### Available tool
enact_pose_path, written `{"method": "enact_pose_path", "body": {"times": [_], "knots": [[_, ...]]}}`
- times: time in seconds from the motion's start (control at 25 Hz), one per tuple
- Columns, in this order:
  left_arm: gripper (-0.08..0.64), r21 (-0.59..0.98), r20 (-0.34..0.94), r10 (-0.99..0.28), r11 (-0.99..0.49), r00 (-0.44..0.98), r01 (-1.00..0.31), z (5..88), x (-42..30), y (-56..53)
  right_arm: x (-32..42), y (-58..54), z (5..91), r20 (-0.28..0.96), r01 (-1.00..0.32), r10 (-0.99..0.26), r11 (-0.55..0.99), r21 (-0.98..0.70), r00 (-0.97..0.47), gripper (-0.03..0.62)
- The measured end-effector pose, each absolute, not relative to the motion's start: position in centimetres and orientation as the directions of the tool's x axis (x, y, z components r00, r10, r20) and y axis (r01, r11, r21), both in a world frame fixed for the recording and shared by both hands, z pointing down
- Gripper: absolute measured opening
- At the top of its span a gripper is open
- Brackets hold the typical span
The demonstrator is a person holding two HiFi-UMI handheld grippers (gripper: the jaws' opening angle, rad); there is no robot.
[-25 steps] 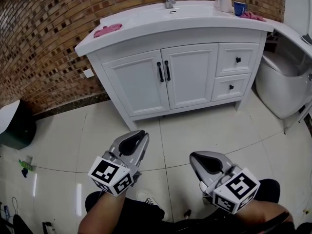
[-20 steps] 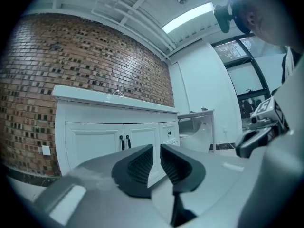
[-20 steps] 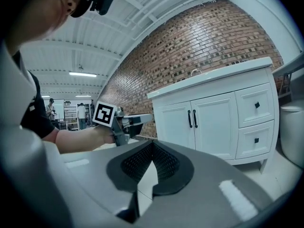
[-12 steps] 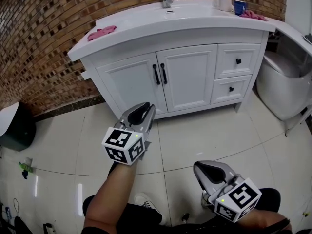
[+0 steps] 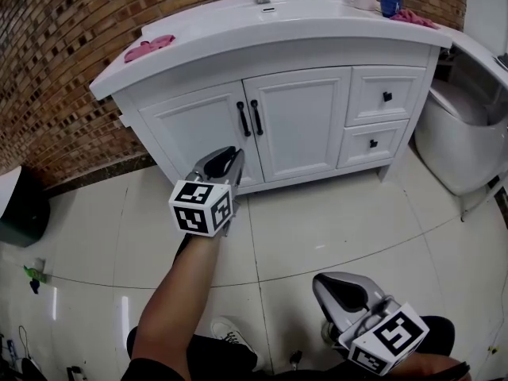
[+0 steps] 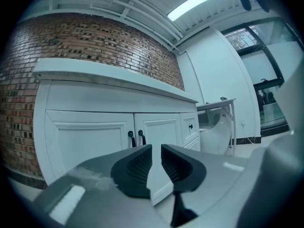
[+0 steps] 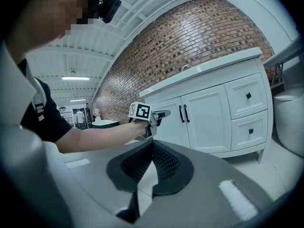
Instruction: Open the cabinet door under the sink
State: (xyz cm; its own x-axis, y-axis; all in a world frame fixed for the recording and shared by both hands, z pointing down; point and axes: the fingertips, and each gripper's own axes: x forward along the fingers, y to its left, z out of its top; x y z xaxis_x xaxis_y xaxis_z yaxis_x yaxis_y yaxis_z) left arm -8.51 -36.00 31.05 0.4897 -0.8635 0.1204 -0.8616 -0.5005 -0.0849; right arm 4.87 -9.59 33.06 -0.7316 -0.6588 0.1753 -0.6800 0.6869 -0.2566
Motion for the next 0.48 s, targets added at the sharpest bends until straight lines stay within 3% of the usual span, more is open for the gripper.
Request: {"method": "enact_pose_path", "body": {"times": [0.48], "knots": [[0.103,-0.103,0.122,-0.885,-0.462,0.45,-0.881,32.2,-8.4,-42.9,5.1,-11.1,33.9,0.183,-0.675,-0.652,0.683,-0.279,-0.736,0.008]]}}
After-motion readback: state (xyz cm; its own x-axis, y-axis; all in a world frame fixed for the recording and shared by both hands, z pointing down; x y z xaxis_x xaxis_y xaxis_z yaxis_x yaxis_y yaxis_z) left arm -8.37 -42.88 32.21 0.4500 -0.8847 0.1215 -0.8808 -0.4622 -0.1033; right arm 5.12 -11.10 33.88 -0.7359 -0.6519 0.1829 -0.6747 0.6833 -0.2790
